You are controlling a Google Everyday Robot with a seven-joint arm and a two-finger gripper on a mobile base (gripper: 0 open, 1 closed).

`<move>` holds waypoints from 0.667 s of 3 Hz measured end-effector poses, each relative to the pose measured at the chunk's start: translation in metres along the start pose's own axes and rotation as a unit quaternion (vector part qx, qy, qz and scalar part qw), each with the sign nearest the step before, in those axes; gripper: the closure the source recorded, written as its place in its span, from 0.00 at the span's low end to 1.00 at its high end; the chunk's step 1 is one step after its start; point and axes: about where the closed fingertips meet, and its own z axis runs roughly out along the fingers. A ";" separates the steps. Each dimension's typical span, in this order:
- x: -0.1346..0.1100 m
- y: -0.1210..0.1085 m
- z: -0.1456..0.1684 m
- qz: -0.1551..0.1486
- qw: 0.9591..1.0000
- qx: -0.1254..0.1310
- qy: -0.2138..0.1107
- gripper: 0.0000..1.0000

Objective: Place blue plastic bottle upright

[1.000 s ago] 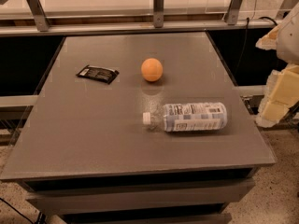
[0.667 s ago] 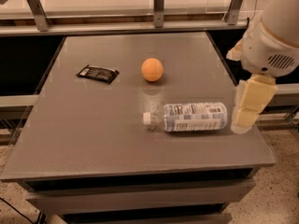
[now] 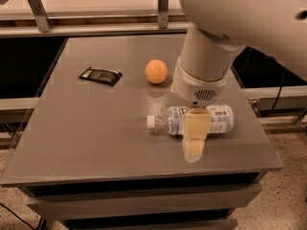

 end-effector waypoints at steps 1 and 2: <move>-0.024 -0.001 0.029 -0.025 1.000 -0.011 0.014 0.00; -0.027 -0.013 0.049 -0.030 0.999 -0.015 0.023 0.00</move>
Offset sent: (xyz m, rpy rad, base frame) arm 0.0311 0.0400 -0.0680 -0.0781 0.0351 0.0673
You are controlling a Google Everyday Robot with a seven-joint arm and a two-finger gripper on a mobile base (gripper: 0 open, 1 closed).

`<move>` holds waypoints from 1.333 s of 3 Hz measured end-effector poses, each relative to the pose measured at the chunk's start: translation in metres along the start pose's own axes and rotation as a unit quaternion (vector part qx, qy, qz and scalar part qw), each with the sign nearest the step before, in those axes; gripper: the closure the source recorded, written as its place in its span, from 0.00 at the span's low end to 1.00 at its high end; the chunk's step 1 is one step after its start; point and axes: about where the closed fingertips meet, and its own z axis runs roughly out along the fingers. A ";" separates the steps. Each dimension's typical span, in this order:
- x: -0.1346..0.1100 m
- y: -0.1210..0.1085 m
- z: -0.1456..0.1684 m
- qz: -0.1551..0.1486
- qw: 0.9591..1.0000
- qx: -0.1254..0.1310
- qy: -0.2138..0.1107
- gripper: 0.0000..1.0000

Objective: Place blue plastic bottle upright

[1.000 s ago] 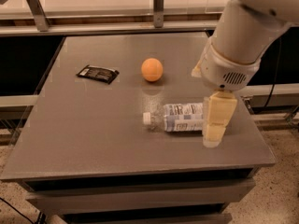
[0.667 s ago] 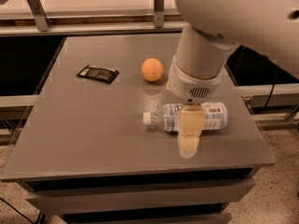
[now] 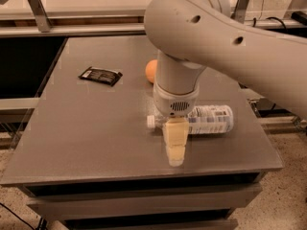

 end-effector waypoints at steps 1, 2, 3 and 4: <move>0.007 -0.011 0.011 0.004 1.000 0.003 0.009 0.00; 0.015 -0.021 0.014 0.009 1.000 0.014 0.018 0.17; 0.023 -0.029 0.011 0.005 0.999 0.024 0.029 0.41; 0.029 -0.039 0.006 -0.002 0.999 0.030 0.038 0.63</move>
Offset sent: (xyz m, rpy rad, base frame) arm 0.0375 -0.0198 -0.0183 -0.0480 -0.0548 -0.0365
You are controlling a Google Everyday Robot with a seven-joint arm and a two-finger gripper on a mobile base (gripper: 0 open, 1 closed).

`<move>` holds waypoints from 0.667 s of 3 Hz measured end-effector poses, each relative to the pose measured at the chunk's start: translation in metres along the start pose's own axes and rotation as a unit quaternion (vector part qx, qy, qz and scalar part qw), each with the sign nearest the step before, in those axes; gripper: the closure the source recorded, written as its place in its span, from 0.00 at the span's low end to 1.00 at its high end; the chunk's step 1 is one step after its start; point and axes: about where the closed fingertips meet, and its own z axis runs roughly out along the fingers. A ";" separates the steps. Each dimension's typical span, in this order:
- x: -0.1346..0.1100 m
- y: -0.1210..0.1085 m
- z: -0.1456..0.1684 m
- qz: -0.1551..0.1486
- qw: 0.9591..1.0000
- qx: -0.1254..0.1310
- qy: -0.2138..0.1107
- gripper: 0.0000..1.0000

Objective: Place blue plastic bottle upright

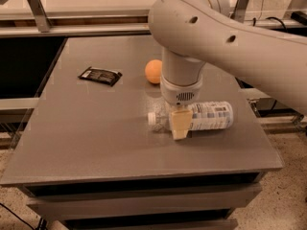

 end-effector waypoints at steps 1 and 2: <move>-0.001 -0.007 -0.009 -0.014 1.000 0.008 0.007 0.87; -0.001 -0.014 -0.022 0.000 1.000 0.003 -0.028 1.00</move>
Offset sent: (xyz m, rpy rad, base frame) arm 0.0120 0.0182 0.0500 0.2157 0.0640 -0.0265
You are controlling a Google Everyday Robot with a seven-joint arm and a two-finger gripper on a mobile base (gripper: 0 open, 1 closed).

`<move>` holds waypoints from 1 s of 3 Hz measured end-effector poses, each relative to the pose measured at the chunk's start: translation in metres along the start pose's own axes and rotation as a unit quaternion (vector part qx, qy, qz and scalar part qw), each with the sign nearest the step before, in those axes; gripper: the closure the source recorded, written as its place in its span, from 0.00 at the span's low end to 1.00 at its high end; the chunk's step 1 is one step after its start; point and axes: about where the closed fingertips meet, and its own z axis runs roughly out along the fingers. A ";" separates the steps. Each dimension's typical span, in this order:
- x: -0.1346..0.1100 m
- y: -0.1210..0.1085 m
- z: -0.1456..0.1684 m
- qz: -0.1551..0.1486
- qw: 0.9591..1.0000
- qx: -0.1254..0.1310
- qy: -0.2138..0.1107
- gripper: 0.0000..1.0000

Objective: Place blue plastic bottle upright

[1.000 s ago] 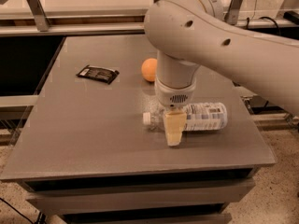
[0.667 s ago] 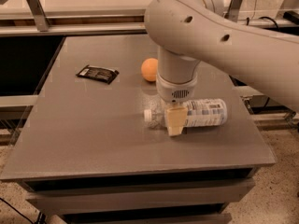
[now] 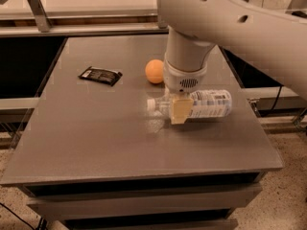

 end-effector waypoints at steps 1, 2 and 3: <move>0.004 -0.012 -0.013 0.044 0.994 -0.013 -0.095 1.00; 0.000 -0.020 -0.020 0.081 0.973 -0.021 -0.214 1.00; -0.007 -0.026 -0.037 0.103 0.937 -0.014 -0.334 1.00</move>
Offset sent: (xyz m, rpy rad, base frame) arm 0.0102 0.0287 0.0744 0.9254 0.2554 -0.1555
